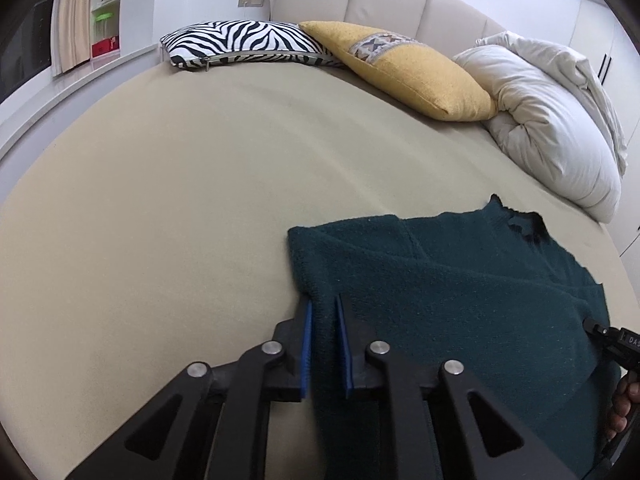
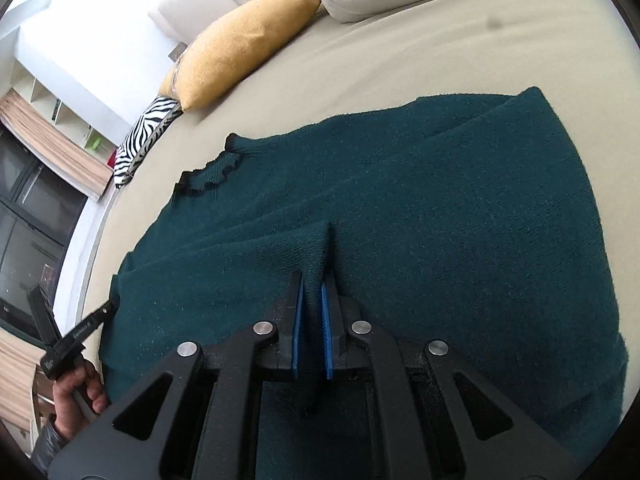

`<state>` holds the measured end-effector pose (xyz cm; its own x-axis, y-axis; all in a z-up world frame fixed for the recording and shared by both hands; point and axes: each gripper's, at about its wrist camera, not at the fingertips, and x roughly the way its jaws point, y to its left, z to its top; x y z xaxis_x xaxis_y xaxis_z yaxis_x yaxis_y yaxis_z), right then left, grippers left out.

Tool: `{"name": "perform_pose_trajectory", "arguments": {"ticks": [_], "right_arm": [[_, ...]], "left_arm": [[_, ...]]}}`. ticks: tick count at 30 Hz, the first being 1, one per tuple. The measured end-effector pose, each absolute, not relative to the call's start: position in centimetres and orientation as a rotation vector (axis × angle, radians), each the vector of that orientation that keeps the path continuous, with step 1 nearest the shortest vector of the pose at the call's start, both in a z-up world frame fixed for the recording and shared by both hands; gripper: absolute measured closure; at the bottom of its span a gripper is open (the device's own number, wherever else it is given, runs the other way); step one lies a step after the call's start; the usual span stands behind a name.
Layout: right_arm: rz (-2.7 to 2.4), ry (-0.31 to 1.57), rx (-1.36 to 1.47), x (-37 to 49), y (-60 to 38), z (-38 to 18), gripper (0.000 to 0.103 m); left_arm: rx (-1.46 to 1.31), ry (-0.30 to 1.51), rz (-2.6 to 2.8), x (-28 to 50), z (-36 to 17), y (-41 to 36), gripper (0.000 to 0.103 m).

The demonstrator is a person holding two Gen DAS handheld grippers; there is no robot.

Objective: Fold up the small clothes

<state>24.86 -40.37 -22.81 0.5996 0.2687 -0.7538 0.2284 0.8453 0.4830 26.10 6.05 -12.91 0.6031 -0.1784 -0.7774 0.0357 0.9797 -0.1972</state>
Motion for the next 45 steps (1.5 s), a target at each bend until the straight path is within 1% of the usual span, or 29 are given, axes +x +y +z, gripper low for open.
{"name": "perform_pose_trajectory", "arguments": {"ticks": [2,4,6,9,12,13,14,16,17,18,21,22,23,24,25,26,28,30,31,32,33,34,40,45], "right_arm": [[0.003,0.950,0.578,24.5,-40.3,-22.1,0.094],[-0.056,0.948,0.544,23.7,-40.1,-20.9,0.091],[-0.095,0.919,0.510,22.9,-39.6,-19.6,0.091],[-0.069,0.867,0.471,22.2,-38.4,-18.1,0.091],[0.002,0.852,0.440,23.0,-36.2,-17.4,0.091],[0.024,0.861,0.432,23.4,-35.6,-17.6,0.091],[0.040,0.882,0.432,23.8,-35.3,-18.2,0.091],[0.035,0.979,0.441,24.7,-35.2,-20.9,0.092],[0.054,0.968,0.472,24.3,-35.7,-21.9,0.092],[0.080,0.920,0.501,23.8,-36.3,-21.9,0.092],[0.062,0.894,0.541,22.0,-37.3,-21.3,0.092],[0.039,0.893,0.531,21.4,-37.4,-20.9,0.092],[0.022,0.894,0.516,20.8,-37.4,-20.5,0.092],[0.003,0.901,0.499,20.3,-37.5,-20.1,0.092],[-0.045,0.921,0.474,19.7,-37.6,-19.9,0.089],[-0.077,0.931,0.476,19.0,-38.3,-19.7,0.089],[-0.102,0.918,0.510,16.8,-39.2,-18.4,0.087],[-0.126,0.888,0.505,14.2,-39.6,-16.8,0.082],[-0.127,0.870,0.508,12.7,-39.7,-16.1,0.074],[-0.127,0.857,0.519,10.8,-39.9,-15.4,0.059],[-0.126,0.848,0.530,9.3,-40.3,-15.0,0.051],[-0.128,0.835,0.541,7.4,-40.5,-14.7,0.048],[-0.056,0.854,0.600,-2.0,-40.8,-14.6,0.048],[-0.030,0.894,0.636,-7.1,-41.2,-16.0,0.048]], "left_arm": [[-0.191,0.904,-0.097,25.4,-11.9,6.6,0.080],[-0.213,0.854,-0.064,24.4,-10.5,7.2,0.080],[-0.205,0.811,-0.067,23.8,-9.3,7.1,0.080],[-0.123,0.794,-0.099,24.0,-8.6,5.1,0.080],[-0.055,0.849,-0.115,25.1,-10.2,3.1,0.077],[-0.026,0.903,-0.106,25.6,-11.7,2.6,0.077],[-0.006,0.915,-0.105,25.7,-12.9,2.4,0.076],[0.040,0.871,-0.113,25.0,-13.0,2.2,0.076],[0.065,0.870,-0.112,24.8,-12.7,2.0,0.076],[0.087,0.867,-0.113,24.6,-12.7,1.9,0.076],[0.201,0.838,-0.124,23.1,-12.7,1.3,0.075],[0.225,0.833,-0.121,22.6,-12.7,1.4,0.074],[0.232,0.839,-0.105,22.1,-12.5,1.8,0.068],[0.220,0.845,-0.101,21.7,-12.3,2.3,0.068],[0.191,0.851,-0.105,21.0,-11.8,2.9,0.068],[0.162,0.854,-0.114,20.0,-11.2,3.7,0.067],[0.125,0.840,-0.125,17.3,-9.8,4.6,0.058],[0.070,0.825,-0.144,14.5,-8.6,5.9,0.039],[0.025,0.828,-0.169,12.8,-8.1,6.7,0.036],[-0.012,0.836,-0.189,11.5,-7.8,7.3,0.033],[-0.052,0.848,-0.212,10.2,-7.7,7.9,0.031],[-0.097,0.868,-0.237,8.9,-7.6,8.5,0.031],[-0.353,1.029,-0.331,1.6,-9.6,11.6,0.030],[-0.406,1.126,-0.397,-3.4,-11.2,11.2,0.031]]}}
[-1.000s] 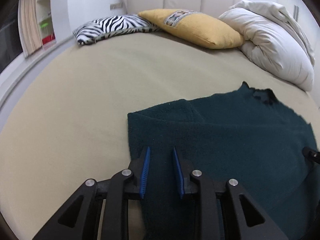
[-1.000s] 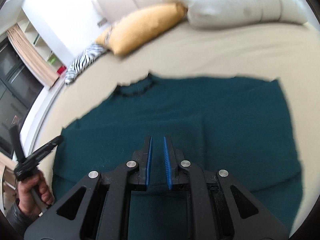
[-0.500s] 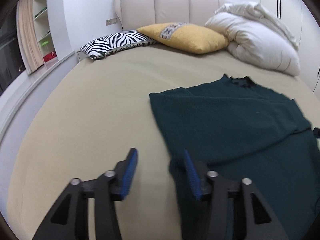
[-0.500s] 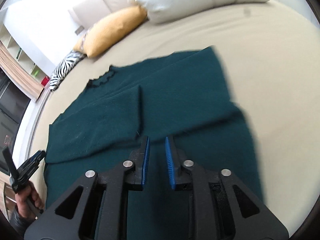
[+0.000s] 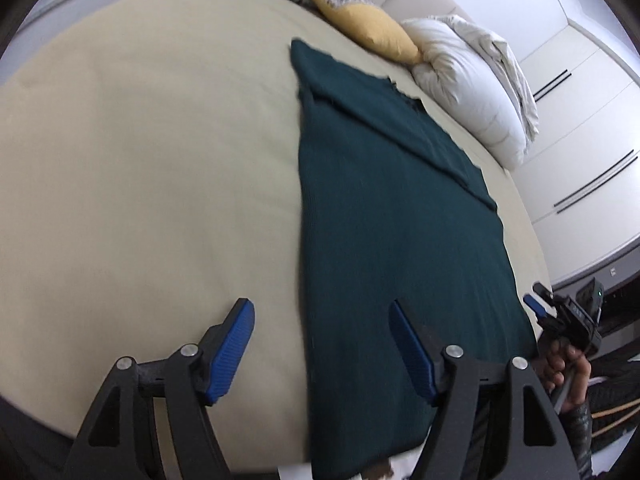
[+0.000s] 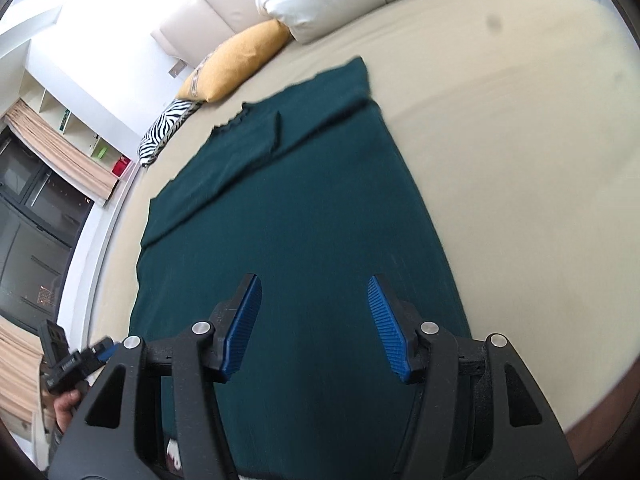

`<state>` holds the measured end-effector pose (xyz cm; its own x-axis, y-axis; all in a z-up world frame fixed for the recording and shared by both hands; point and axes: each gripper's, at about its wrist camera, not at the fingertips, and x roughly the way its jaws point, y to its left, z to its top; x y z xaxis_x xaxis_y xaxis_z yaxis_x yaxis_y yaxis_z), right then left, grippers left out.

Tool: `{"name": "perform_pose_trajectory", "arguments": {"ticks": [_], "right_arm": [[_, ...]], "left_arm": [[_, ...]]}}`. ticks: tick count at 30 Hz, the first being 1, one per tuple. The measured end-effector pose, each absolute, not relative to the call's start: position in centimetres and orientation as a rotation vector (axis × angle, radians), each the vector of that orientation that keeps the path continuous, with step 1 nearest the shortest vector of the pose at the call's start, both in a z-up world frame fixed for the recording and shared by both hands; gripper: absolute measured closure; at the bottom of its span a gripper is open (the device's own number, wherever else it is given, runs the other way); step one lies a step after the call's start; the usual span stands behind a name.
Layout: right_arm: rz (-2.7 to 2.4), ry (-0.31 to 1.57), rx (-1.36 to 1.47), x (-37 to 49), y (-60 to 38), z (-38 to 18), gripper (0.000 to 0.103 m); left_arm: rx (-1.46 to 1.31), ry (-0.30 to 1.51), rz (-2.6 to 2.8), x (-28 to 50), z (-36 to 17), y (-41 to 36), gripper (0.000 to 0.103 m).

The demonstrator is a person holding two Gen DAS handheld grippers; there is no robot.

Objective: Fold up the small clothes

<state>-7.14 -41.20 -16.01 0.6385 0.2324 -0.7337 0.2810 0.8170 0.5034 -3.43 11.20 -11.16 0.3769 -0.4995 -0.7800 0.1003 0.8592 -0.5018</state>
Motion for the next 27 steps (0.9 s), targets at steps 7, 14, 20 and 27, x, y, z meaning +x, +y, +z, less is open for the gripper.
{"name": "perform_pose_trajectory", "arguments": {"ticks": [7,14,20,27], "right_arm": [[-0.018,0.895,0.718,-11.7,-42.7,-17.3,0.048],[0.009,0.894,0.758,-13.7,-43.8,-17.8,0.048],[-0.017,0.893,0.769,-16.0,-45.5,-17.2,0.048],[-0.083,0.947,0.770,-18.2,-47.4,-17.3,0.048]], "left_arm": [[-0.480,1.188,-0.445,-6.6,-12.0,11.6,0.031],[-0.554,1.254,-0.504,-7.6,-13.5,11.7,0.033],[-0.547,1.285,-0.521,-7.5,-13.8,11.1,0.056],[-0.555,1.294,-0.515,-7.6,-13.8,11.5,0.093]]}}
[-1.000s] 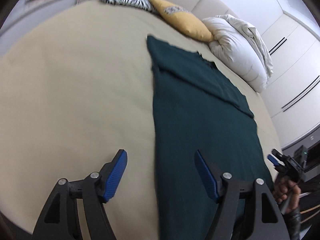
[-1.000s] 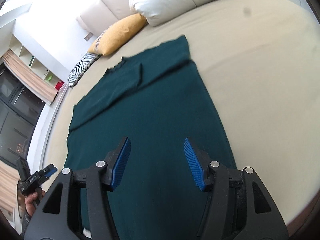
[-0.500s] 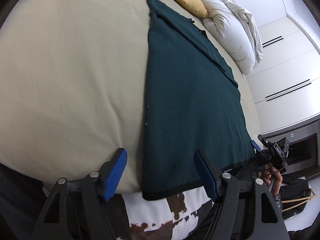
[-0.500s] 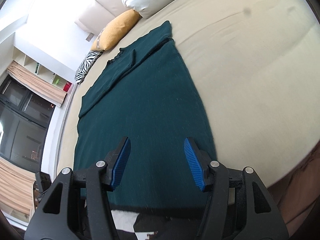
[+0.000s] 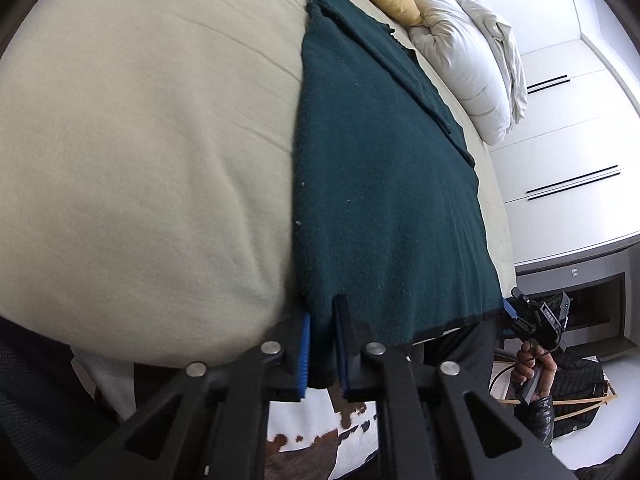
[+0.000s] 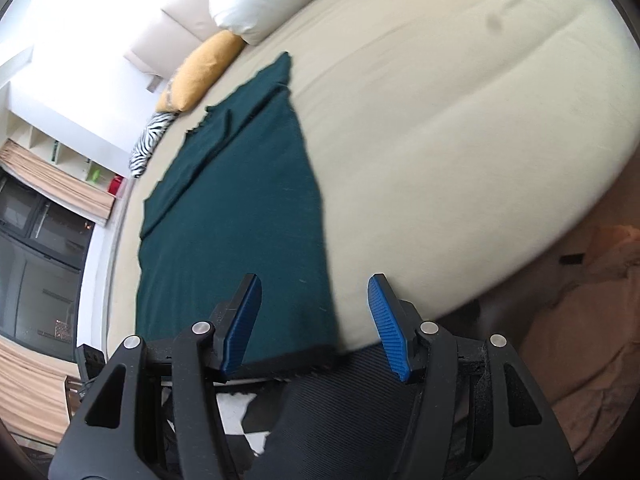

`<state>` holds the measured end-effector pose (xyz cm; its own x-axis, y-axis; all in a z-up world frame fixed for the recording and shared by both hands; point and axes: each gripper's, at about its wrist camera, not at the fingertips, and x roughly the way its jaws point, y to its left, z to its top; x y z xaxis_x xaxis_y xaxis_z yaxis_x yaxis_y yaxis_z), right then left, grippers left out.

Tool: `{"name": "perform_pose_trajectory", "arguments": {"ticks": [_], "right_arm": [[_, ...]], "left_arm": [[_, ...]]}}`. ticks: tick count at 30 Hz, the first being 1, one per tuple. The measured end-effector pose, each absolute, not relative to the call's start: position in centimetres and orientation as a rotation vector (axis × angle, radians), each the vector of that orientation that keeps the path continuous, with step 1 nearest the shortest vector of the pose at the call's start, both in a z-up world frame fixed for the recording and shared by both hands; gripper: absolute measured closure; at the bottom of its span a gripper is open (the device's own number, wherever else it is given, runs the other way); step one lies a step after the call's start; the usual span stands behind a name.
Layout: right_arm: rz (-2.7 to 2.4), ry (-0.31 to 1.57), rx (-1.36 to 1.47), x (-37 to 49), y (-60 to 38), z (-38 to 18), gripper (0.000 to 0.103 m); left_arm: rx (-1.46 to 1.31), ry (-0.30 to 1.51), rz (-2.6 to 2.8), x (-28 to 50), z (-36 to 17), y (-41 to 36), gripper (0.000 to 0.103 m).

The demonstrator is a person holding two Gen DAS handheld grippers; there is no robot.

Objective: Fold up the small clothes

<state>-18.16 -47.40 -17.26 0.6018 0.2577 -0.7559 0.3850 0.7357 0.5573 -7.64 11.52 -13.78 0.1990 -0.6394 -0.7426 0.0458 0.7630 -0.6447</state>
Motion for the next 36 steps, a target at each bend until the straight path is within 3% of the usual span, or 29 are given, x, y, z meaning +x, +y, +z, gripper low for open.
{"name": "perform_pose_trajectory", "arguments": {"ticks": [10,12,14,17,36], "right_arm": [[-0.045,1.075,0.721,-17.4,-46.3,-18.4,0.051],[-0.044,1.090,0.705,-17.2,-46.0,-18.3,0.063],[-0.031,1.099,0.709,-17.1,-46.0,-18.4,0.081],[-0.020,1.106,0.705,-17.2,-45.6,-18.4,0.093],[0.119,0.779,0.858,-12.4,-45.4,-11.6,0.096]], "left_arm": [[-0.583,1.230,-0.527,-8.1,-12.2,12.7,0.095],[-0.598,1.217,-0.529,-8.2,-11.9,12.9,0.096],[-0.606,1.211,-0.532,-8.3,-12.0,13.1,0.096],[-0.623,1.207,-0.537,-8.4,-12.0,13.3,0.096],[-0.875,0.954,-0.631,-3.7,-5.2,14.8,0.097]]}}
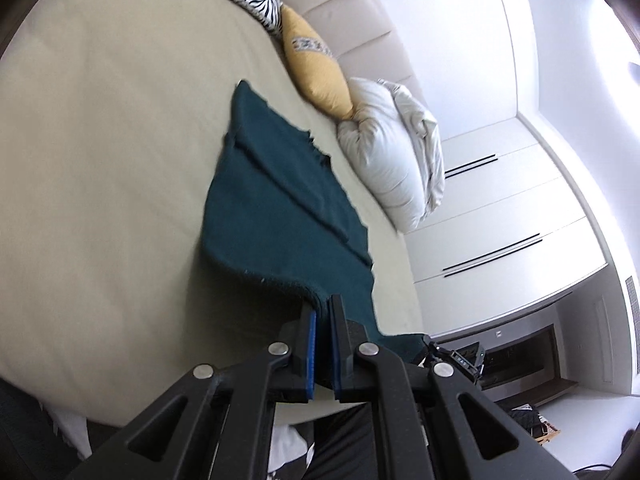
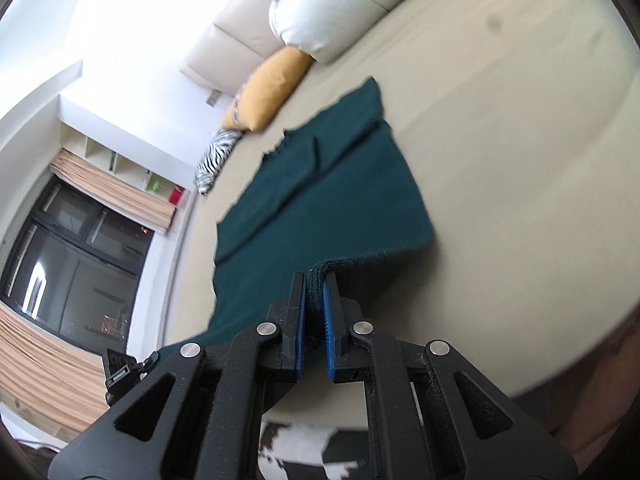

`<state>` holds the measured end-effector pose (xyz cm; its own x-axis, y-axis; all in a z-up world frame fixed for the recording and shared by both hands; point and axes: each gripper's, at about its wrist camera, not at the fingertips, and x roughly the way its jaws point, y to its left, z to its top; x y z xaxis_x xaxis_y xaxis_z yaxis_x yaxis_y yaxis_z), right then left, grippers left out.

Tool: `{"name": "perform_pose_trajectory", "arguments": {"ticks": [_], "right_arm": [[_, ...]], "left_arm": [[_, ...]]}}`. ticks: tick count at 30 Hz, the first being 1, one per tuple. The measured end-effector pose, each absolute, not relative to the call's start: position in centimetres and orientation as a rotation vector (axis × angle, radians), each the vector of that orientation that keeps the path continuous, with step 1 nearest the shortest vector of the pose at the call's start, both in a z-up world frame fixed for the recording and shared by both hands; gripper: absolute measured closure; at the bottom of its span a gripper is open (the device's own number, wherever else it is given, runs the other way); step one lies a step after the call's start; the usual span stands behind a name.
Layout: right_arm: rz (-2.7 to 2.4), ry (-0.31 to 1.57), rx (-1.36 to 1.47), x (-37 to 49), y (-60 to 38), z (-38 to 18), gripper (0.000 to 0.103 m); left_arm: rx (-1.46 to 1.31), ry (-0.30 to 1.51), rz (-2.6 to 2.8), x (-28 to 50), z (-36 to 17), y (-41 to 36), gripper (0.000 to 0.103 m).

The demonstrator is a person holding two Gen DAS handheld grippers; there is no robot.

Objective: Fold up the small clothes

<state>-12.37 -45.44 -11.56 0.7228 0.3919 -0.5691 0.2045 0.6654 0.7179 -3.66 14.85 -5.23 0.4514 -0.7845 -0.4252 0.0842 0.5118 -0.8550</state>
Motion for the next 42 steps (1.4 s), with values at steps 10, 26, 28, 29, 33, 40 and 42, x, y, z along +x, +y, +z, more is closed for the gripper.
{"name": "perform_pose_trajectory", "arguments": {"ticks": [10,26,28,29,33,40,42], "right_arm": [[0.101,0.650,0.852,-2.3,-48.0,-7.5,0.096],[-0.040,0.641,0.823,17.4,-51.4,-9.2,0.096],[-0.064,0.653,0.821,19.5,-52.0,-10.1,0.097],[-0.075,0.657,0.819,20.7,-52.2,-10.6,0.097],[-0.111,0.665,0.813,24.4,-53.4,-12.4,0.099],[-0.184,0.764,0.599,29.1,-52.3,-14.6,0.094],[-0.175,0.788,0.507,29.8,-51.3,-14.7,0.092]], "left_arm": [[-0.892,0.850,-0.605,4.7,-2.5,14.5,0.097],[-0.867,0.860,-0.546,22.0,-4.1,11.3,0.097],[-0.868,0.876,-0.536,23.8,-4.8,11.0,0.097],[-0.868,0.884,-0.528,24.7,-5.3,10.8,0.097],[-0.865,0.911,-0.509,27.9,-7.3,9.8,0.096],[-0.822,0.985,-0.418,30.5,-11.4,9.5,0.066],[-0.801,0.976,-0.403,30.0,-11.2,9.7,0.044]]}}
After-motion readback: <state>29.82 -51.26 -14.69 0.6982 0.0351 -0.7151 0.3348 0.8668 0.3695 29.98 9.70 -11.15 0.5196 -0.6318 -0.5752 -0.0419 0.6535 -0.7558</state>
